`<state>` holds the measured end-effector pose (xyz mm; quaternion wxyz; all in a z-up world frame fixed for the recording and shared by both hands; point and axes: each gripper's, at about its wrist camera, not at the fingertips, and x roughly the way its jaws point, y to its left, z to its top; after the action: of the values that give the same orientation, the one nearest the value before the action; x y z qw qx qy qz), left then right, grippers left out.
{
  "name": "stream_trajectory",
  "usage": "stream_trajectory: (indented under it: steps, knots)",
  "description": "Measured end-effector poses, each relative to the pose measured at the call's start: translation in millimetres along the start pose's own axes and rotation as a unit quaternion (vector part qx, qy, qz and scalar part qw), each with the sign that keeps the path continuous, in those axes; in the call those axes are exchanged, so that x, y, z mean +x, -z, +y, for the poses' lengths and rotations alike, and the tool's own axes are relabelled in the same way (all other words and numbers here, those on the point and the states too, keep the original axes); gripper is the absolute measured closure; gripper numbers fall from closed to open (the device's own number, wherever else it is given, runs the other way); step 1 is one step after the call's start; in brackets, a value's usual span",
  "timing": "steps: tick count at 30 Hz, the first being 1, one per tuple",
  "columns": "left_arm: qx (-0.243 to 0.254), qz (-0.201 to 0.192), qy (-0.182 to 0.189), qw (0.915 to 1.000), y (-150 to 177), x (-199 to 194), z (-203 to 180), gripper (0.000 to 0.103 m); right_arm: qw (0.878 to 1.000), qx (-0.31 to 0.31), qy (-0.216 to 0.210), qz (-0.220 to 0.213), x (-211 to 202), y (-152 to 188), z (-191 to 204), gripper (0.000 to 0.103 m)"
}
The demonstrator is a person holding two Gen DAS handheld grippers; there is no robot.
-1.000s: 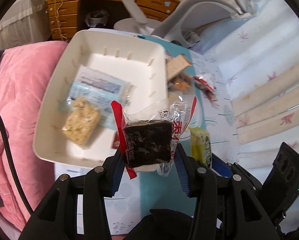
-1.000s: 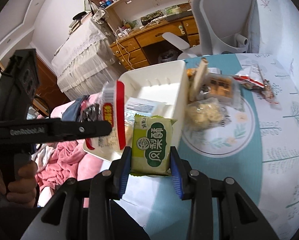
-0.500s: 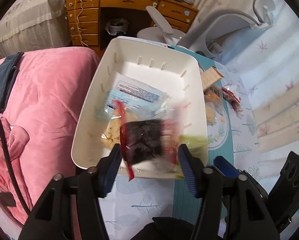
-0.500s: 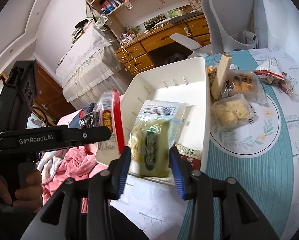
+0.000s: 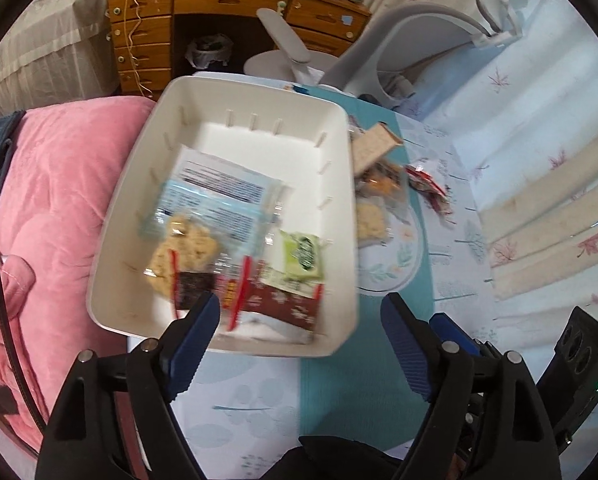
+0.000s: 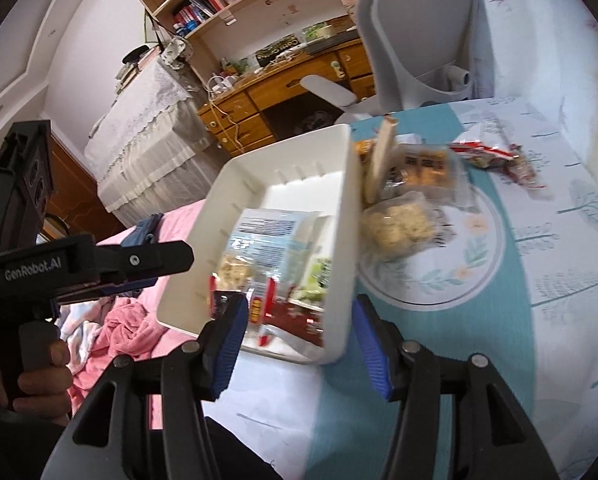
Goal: Organize snacks
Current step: 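Carry both packets into the white tray and open both grippers, then move both grippers toward the remaining snacks on the plate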
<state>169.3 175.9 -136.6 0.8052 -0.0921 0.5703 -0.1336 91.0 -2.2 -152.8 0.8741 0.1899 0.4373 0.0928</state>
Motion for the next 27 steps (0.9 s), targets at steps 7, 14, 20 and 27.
stream_trajectory:
  steps: [7,14,20,27]
  knots:
    - [-0.029,0.011,0.015,0.9994,0.8,14.5,-52.7,0.017,0.999,-0.022,0.042,-0.007,-31.2,-8.9,-39.5,0.049]
    - [-0.071,0.026,0.012,0.9971,2.9,38.8,-101.4,0.017,0.997,-0.05,0.049,0.018,-43.9,-21.0,-91.6,0.049]
    - [-0.131,0.034,-0.013,0.9907,2.5,69.0,-129.8,0.017,0.994,-0.095,0.057,0.024,-48.9,-33.8,-125.4,0.049]
    - [-0.193,0.037,-0.051,0.9793,-2.6,101.5,-145.0,0.017,0.986,-0.146,0.075,0.012,-41.1,-56.3,-157.1,0.049]
